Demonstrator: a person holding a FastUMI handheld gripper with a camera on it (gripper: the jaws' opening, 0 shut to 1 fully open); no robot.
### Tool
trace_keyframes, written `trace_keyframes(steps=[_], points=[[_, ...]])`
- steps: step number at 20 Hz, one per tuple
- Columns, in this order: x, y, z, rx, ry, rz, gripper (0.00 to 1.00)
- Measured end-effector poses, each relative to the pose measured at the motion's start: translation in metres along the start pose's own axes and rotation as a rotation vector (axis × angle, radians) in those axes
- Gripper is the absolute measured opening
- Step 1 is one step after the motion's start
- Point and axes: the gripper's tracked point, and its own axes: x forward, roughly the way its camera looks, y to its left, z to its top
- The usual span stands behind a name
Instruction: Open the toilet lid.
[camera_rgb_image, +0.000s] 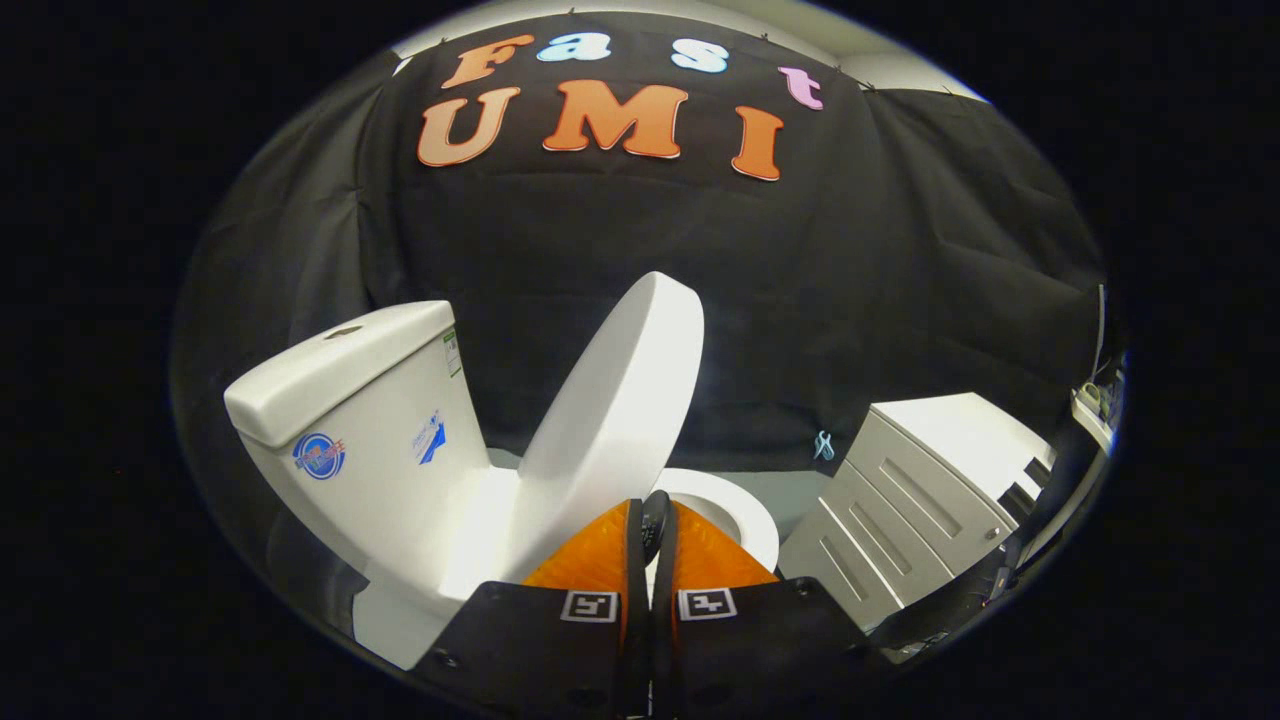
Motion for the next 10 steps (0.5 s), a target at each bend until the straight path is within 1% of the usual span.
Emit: trace_keyframes(steps=[10], points=[[-0.012,0.038,0.017,-0.058,-0.059,0.0,0.09]])
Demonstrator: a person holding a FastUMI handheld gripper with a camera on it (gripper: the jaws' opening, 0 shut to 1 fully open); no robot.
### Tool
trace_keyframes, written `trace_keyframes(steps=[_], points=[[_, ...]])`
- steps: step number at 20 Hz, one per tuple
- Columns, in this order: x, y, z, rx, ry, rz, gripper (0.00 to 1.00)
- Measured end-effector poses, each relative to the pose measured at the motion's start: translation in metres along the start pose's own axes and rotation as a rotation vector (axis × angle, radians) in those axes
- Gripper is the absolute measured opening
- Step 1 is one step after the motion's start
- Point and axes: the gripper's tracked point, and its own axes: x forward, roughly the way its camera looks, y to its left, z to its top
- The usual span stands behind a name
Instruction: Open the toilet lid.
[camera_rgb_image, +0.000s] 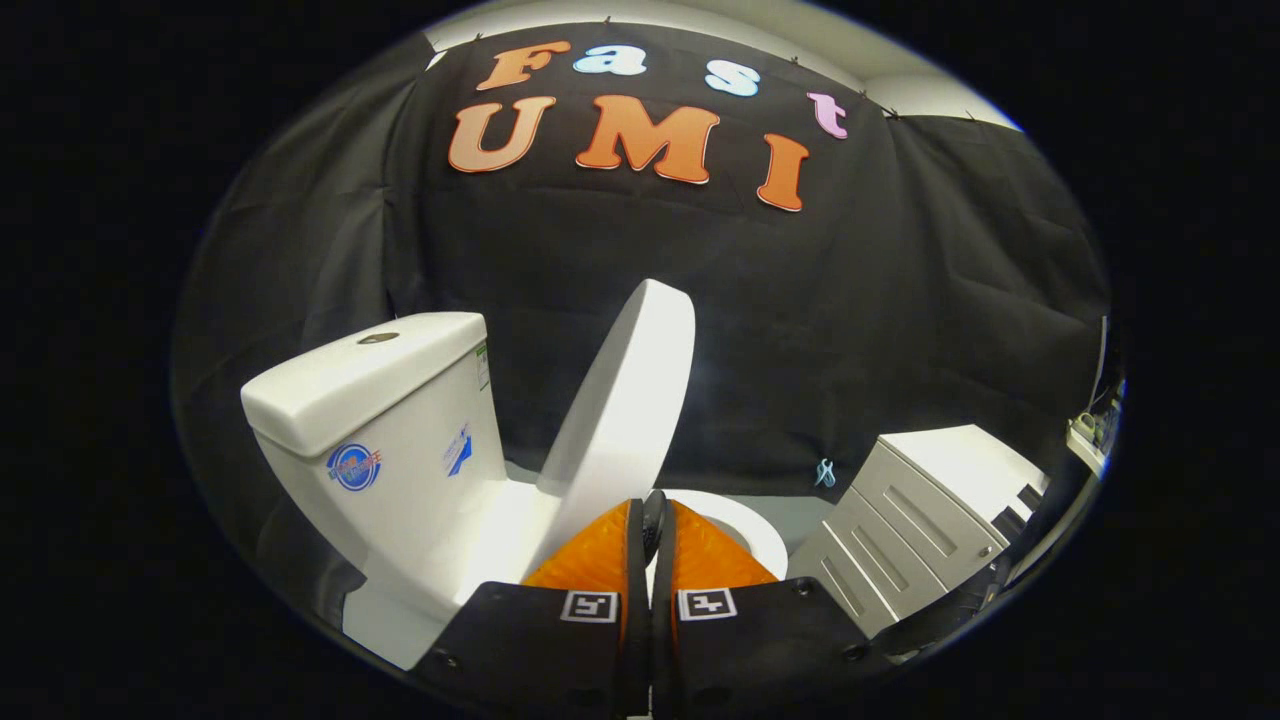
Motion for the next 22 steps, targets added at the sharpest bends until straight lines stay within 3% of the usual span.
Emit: trace_keyframes(steps=[22], points=[[-0.019,0.113,0.029,-0.082,-0.098,0.108,0.08]])
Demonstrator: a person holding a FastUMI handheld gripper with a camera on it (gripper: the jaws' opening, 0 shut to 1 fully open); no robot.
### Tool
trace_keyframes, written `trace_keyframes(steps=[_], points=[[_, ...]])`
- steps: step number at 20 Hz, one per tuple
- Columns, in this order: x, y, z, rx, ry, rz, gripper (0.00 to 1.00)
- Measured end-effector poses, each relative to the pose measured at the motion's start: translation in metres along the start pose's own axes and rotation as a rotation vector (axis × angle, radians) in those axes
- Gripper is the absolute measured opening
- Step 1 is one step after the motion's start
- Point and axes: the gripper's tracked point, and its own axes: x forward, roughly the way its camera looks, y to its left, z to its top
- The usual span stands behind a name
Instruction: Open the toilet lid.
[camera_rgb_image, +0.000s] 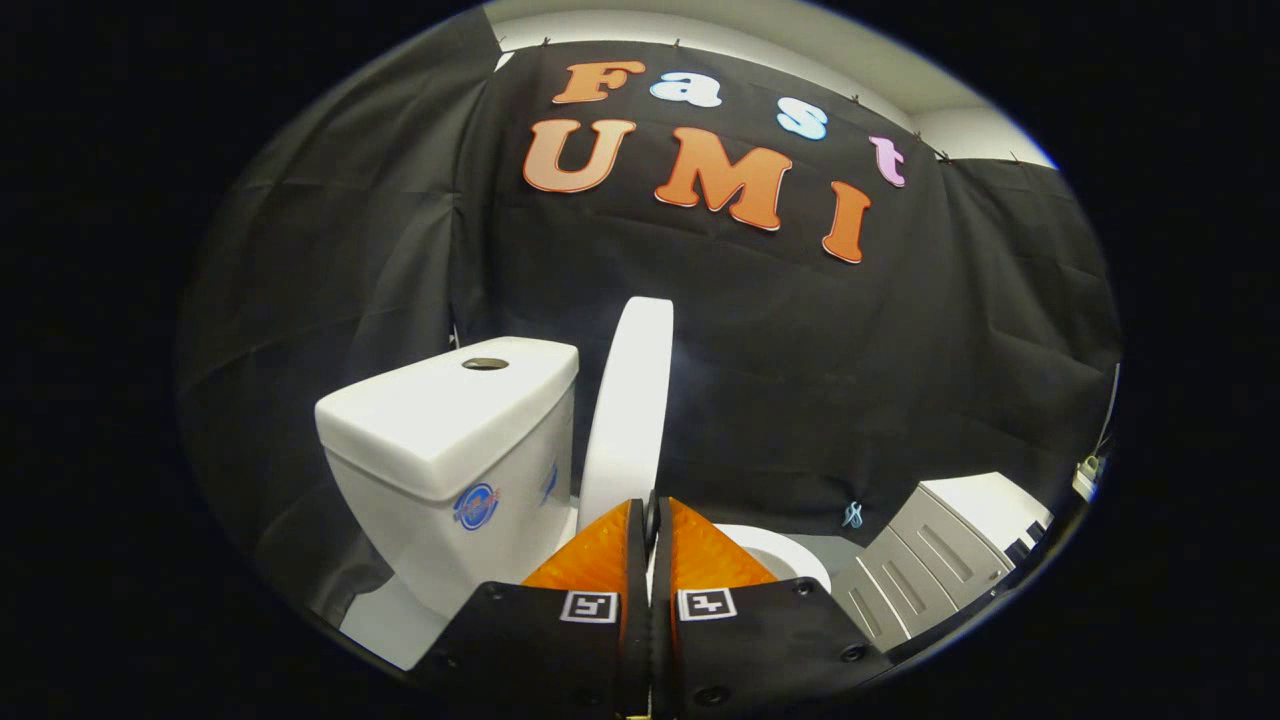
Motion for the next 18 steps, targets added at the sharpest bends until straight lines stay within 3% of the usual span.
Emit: trace_keyframes(steps=[9,18], points=[[-0.005,0.047,0.002,-0.006,-0.012,0.101,0.09],[-0.003,0.064,0.002,-0.053,-0.002,0.077,0.1]])
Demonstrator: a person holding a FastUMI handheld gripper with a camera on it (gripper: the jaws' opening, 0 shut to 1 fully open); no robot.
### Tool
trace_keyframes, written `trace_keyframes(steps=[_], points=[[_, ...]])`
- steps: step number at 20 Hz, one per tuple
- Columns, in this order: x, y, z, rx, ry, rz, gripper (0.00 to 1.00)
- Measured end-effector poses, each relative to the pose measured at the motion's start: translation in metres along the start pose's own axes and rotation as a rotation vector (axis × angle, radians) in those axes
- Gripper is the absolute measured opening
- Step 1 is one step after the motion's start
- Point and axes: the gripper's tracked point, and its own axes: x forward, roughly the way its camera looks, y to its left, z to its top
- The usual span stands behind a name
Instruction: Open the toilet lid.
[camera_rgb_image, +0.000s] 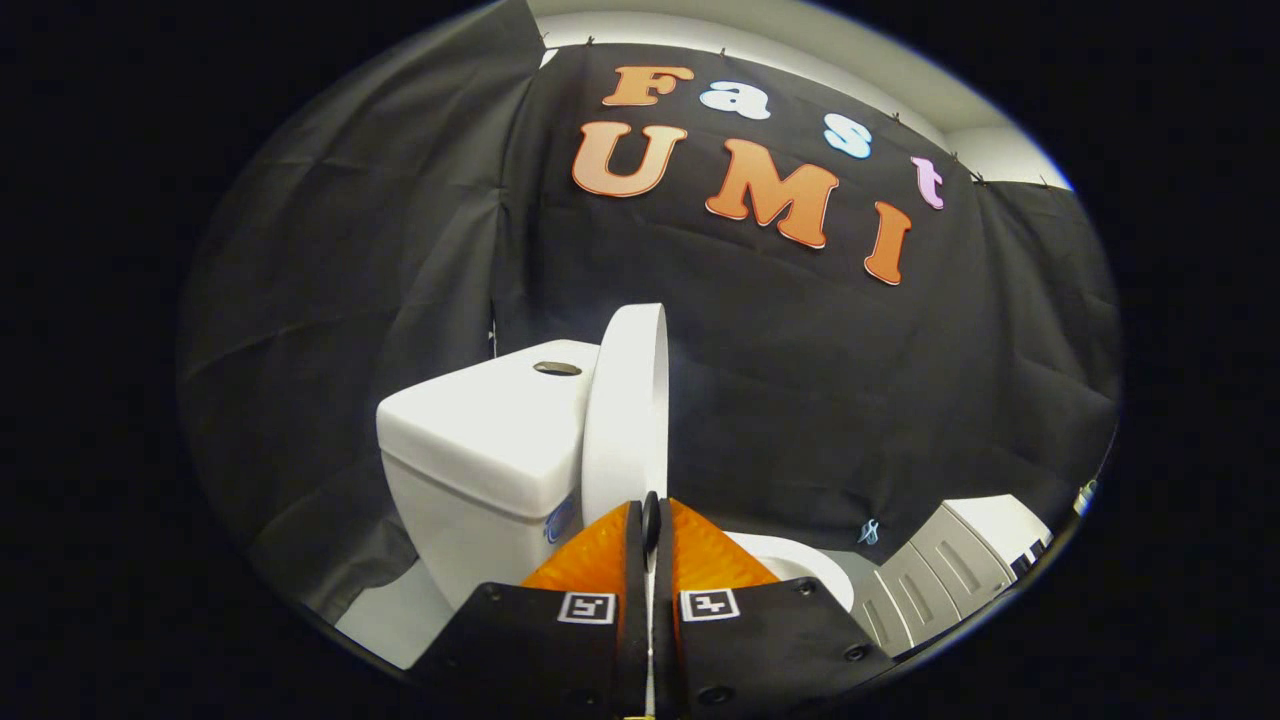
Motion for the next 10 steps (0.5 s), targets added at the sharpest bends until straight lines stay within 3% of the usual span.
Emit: trace_keyframes(steps=[2,4,7,10], points=[[-0.003,0.0,0.004,0.006,-0.005,0.014,0.36],[-0.012,-0.001,0.019,0.008,-0.05,0.043,0.44],[-0.026,-0.005,0.036,0.02,-0.092,0.126,0.76],[-0.04,-0.019,0.054,0.085,-0.114,0.216,0.89]])
